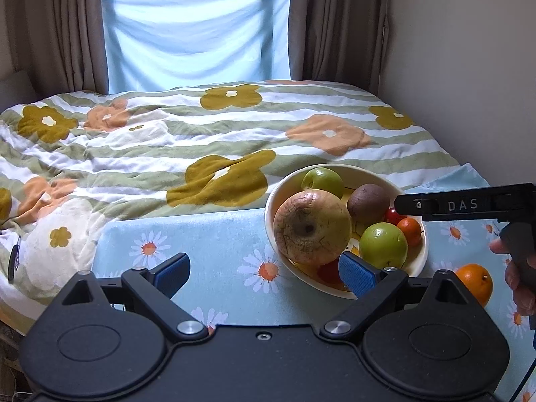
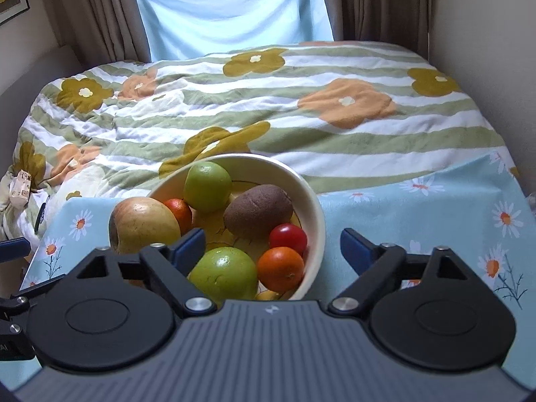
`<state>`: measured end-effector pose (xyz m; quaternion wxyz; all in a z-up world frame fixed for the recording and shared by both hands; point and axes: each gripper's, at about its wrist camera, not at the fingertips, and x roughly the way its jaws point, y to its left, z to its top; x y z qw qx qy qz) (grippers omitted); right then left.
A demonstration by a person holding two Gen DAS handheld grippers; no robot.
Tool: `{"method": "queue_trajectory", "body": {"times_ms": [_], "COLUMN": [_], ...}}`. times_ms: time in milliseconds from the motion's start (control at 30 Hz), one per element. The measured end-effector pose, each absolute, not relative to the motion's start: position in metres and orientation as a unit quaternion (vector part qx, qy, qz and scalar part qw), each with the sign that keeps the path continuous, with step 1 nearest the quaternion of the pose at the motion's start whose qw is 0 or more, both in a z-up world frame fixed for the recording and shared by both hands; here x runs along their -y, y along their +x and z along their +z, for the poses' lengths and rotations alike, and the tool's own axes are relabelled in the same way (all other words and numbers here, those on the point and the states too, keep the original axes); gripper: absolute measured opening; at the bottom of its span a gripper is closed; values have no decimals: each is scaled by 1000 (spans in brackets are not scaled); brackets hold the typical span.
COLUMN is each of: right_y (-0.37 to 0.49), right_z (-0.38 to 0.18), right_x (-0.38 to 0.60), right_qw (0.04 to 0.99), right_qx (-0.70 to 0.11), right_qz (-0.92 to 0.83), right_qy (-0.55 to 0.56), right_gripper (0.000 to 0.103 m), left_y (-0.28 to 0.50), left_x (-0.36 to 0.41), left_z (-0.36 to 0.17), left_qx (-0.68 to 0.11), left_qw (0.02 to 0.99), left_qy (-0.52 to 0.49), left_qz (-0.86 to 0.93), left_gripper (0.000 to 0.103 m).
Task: Organize fruits
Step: 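Open the left tool to drop the apple while the right tool releases the tangerine, then withdraw both tools from the bowl and move toward the two oranges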
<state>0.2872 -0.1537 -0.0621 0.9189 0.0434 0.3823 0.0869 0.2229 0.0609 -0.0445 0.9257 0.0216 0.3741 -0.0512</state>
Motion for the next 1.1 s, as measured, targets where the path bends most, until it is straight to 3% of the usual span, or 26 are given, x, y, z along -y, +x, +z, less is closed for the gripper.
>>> {"method": "queue_trajectory", "body": {"times_ms": [1100], "right_y": [160], "right_z": [24], "right_x": [215], "right_qw": [933], "right_qx": [-340], "right_qz": [117], "right_qy": [12], "right_gripper": [103], "left_y": [103], "left_x": [-19], "left_z": [19], "left_qx": [-307], "left_qw": [952], "left_qy": [-3], "left_qz": [22], "left_gripper": [98]}}
